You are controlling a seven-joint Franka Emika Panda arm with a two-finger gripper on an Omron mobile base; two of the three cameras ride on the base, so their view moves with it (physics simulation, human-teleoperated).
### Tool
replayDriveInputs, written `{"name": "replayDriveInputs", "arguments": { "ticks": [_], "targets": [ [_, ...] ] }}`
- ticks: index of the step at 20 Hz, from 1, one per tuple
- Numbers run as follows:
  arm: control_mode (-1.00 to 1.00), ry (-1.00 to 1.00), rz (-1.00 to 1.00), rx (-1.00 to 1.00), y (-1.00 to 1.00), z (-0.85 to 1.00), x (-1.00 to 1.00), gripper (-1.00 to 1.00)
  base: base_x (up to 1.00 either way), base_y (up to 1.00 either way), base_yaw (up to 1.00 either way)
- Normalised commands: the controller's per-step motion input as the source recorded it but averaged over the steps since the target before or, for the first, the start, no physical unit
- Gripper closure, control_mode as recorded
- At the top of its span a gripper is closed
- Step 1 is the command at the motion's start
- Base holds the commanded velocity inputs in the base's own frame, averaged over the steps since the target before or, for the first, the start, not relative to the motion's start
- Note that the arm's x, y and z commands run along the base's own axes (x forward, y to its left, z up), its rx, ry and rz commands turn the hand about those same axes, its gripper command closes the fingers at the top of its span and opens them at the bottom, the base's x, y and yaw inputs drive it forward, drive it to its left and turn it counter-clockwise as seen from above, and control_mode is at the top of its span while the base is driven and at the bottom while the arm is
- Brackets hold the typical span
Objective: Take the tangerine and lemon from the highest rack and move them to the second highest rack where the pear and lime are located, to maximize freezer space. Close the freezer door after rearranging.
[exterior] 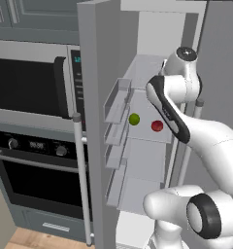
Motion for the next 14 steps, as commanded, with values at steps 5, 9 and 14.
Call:
{"name": "replayDriveInputs", "arguments": {
  "ticks": [5, 9, 14],
  "targets": [
    [-1.0, 0.04, 0.0, -0.06, 0.14, -0.3, -0.62, 1.0, 0.0, 0.0, 0.0],
    [-1.0, 0.15, 0.0, -0.16, 0.17, -0.39, -0.2, 1.0, 0.0, 0.0, 0.0],
    [-1.0, 0.09, 0.0, -0.08, 0.06, -0.34, 0.03, 1.0, 0.0, 0.0, 0.0]
  ]
}}
